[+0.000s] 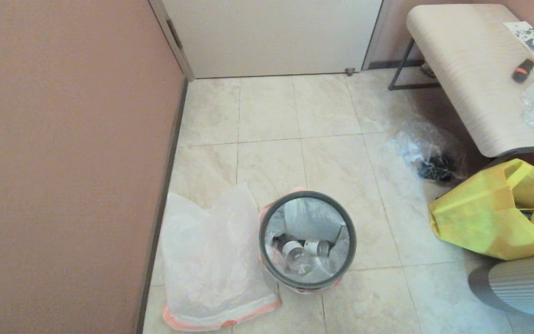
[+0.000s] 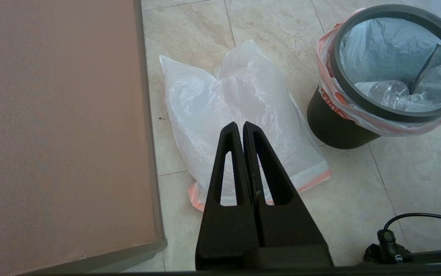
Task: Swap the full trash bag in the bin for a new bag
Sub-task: Place the trash can ring on the floor
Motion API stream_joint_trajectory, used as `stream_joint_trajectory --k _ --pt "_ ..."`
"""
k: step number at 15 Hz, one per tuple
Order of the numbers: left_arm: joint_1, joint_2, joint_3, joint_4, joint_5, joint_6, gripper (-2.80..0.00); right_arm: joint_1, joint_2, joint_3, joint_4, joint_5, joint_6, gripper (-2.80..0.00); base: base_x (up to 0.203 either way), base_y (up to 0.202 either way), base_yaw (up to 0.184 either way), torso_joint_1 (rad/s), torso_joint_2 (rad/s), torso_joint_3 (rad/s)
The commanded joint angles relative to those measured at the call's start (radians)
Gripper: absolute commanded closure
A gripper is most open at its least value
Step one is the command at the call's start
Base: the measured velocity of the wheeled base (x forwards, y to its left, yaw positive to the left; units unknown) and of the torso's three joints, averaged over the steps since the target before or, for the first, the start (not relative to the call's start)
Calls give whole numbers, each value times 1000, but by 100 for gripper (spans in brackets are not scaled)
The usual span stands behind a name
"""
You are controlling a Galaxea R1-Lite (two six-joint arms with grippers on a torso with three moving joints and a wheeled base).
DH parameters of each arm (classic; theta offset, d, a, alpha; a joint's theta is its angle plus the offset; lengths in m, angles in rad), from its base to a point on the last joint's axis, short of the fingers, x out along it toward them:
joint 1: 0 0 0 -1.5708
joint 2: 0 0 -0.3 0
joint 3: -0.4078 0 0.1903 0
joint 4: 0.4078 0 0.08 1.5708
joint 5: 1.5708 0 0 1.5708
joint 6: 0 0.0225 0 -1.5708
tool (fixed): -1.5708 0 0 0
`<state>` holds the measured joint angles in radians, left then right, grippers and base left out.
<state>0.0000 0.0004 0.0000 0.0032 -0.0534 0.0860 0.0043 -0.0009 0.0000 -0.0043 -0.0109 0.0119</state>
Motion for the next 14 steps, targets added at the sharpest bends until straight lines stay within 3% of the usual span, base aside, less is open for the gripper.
stream_joint_trajectory --k 1,14 --pt "0 0 0 0 0 0 0 0 1 3 0 0 0 0 0 0 0 0 0 0" --pt "0 0 0 0 0 0 0 0 1 3 0 0 0 0 0 0 0 0 0 0"
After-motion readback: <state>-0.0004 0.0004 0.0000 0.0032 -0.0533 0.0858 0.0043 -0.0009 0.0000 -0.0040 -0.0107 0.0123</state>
